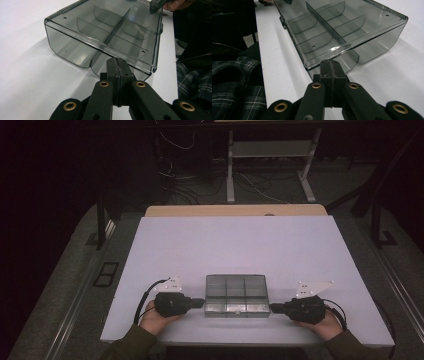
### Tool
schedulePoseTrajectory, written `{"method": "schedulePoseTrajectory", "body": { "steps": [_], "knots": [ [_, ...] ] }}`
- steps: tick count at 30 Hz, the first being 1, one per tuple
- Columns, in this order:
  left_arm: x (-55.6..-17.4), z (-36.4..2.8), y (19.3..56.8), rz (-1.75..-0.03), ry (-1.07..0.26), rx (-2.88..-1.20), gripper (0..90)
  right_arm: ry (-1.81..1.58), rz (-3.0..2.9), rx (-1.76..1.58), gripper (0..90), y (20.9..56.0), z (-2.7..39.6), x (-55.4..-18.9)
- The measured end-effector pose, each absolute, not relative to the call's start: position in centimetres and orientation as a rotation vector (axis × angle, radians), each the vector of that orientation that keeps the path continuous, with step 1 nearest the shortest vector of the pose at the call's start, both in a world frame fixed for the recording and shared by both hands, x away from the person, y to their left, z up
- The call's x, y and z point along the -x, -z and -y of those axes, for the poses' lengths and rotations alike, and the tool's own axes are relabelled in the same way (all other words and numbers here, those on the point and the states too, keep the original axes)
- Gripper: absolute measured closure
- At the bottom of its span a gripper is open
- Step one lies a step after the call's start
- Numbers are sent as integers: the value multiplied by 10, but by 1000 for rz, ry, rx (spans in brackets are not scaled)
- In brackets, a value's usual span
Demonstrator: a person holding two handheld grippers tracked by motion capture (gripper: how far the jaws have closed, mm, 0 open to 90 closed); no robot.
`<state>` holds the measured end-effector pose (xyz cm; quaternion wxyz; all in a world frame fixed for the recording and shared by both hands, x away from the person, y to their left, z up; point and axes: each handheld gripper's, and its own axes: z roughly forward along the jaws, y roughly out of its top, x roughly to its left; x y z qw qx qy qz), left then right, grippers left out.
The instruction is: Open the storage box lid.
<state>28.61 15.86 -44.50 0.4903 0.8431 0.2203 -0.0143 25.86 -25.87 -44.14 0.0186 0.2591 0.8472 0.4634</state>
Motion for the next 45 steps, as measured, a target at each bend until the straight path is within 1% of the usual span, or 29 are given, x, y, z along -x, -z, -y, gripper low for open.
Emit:
{"method": "schedulePoseTrajectory", "body": {
  "steps": [5,7,9,21,34,41,45],
  "knots": [
    [-287,-159,445,-553,39,-2040,890,-1442,-2633,-806,895,441,258,-259],
    [-287,-159,444,-544,70,-2008,891,-1456,-2632,-809,895,441,258,-259],
    [-285,-157,441,-541,51,-2008,891,-1507,-2617,-815,895,439,257,-259],
    [-285,-157,439,-533,29,-2010,889,-1503,-2603,-805,894,438,257,-259],
    [-286,-158,435,-551,-3,-1969,887,-1546,-2588,-796,894,433,253,-260],
    [-287,-163,434,-577,-46,-1952,780,-1539,-2591,-790,894,431,246,-262],
    [-288,-166,433,-602,-90,-1945,665,-1549,-2587,-784,894,430,243,-264]
  ]
}}
